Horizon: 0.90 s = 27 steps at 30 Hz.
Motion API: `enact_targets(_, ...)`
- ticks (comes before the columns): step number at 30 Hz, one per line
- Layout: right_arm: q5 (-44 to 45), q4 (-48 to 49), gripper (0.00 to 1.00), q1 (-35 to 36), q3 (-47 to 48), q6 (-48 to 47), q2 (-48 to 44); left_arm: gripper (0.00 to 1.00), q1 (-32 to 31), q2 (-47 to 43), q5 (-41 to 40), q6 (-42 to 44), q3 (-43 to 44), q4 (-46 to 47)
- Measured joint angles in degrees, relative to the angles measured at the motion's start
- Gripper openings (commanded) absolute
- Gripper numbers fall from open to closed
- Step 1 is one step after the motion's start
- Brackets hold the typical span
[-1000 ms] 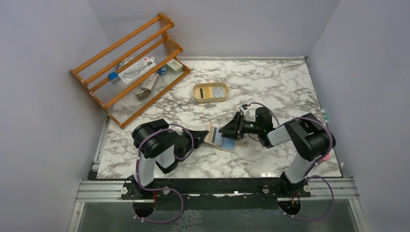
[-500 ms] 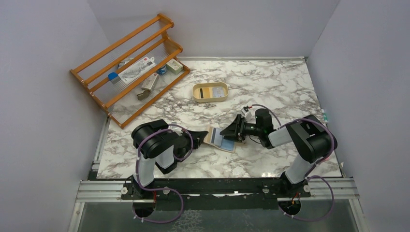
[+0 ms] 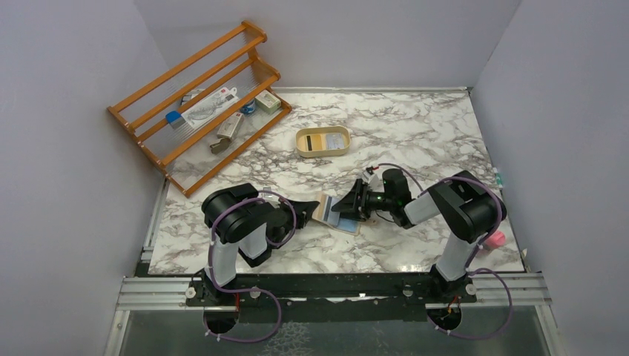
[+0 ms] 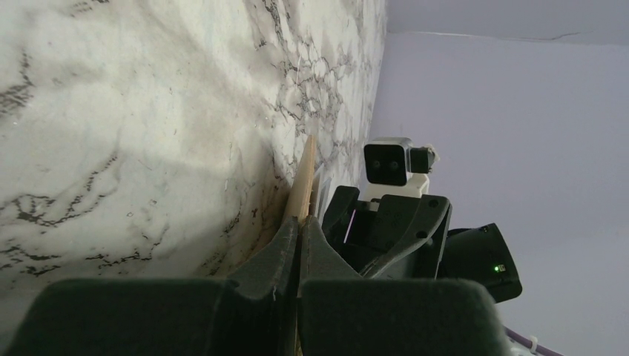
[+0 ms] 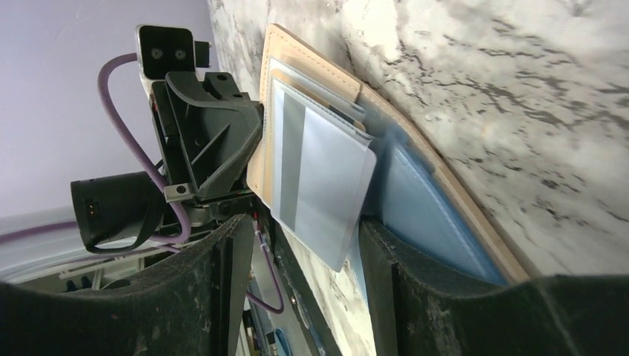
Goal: Take the credit cards out of the card holder
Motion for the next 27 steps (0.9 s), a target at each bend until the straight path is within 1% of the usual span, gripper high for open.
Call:
enact_targets(8,1.09,3.69,0.6,2.69,0.39,3.02,1.16,0.0,0.0,0.0,-0.2,0.2,-0.02,0.02)
enact_targets(19,1.66,16.85,0.6,3.15,-0.94,10.14,1.44,0.0,0.39,0.0,-1.4,0.2,-0.02,0.0)
enact_targets(27,2.21,26.49,0.6,3.54,-1.18,14.67,5.84,0.0,0.59,-0.46,-2.01,0.35,0.0,0.02)
